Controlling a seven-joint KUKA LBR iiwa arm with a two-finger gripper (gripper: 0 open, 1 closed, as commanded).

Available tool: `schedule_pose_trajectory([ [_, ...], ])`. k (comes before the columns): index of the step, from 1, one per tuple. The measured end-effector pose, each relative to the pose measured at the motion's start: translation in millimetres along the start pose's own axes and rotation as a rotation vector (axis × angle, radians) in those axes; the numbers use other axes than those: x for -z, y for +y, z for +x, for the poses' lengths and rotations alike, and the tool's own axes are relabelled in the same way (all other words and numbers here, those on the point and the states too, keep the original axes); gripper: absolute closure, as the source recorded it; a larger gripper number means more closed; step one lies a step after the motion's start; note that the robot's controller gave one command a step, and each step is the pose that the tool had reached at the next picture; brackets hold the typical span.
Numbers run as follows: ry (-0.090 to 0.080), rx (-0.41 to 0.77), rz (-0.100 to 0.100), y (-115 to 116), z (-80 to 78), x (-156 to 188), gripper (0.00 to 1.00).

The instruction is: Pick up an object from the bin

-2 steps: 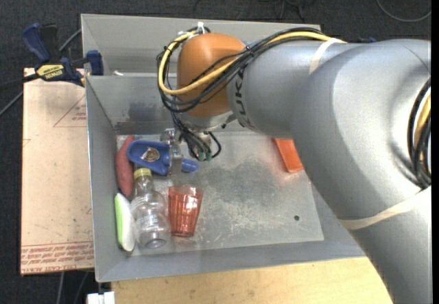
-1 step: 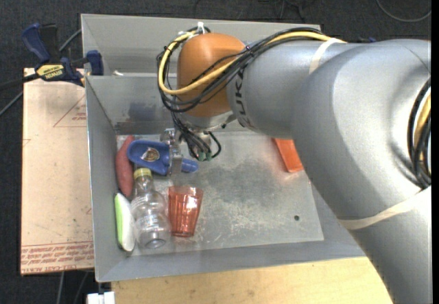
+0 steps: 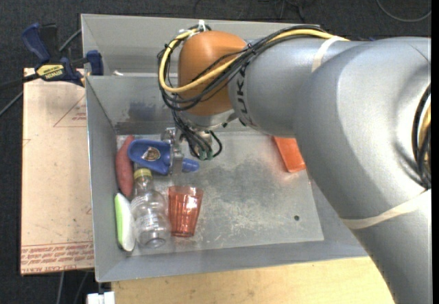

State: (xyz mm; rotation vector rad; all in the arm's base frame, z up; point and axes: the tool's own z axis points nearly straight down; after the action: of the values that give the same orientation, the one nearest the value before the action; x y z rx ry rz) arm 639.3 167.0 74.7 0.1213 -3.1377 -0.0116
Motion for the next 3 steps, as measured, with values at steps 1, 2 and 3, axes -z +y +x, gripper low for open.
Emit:
schedule_pose_trajectory([
  [1, -0.003, 0.000, -0.001, 0.3, -1.0, 12.0, 1.00],
  [2, 0.000, 0.000, 0.000, 0.3, 0.0, 21.7, 1.00],
  [3, 0.001, 0.000, 0.000, 0.5, 0.3, 44.3, 1.00],
])
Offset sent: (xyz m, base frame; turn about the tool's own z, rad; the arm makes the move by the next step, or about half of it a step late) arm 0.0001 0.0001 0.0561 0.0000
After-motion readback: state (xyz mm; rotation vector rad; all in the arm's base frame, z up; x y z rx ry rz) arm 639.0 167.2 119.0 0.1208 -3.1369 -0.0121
